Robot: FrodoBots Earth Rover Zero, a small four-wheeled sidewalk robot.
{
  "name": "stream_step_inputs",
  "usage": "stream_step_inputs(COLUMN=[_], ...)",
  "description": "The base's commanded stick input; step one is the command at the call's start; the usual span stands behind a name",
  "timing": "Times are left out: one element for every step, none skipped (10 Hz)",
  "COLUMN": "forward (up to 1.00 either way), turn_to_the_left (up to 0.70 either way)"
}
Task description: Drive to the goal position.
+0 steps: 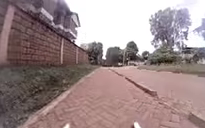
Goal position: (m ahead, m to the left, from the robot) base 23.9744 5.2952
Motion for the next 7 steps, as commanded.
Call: stream_step_inputs(forward=[0.50, 0.50, 0.50, 0.50, 0.50, 0.50, 0.50], turn_to_the_left=[0.00, 0.00, 0.00, 0.00, 0.00, 0.00, 0.00])
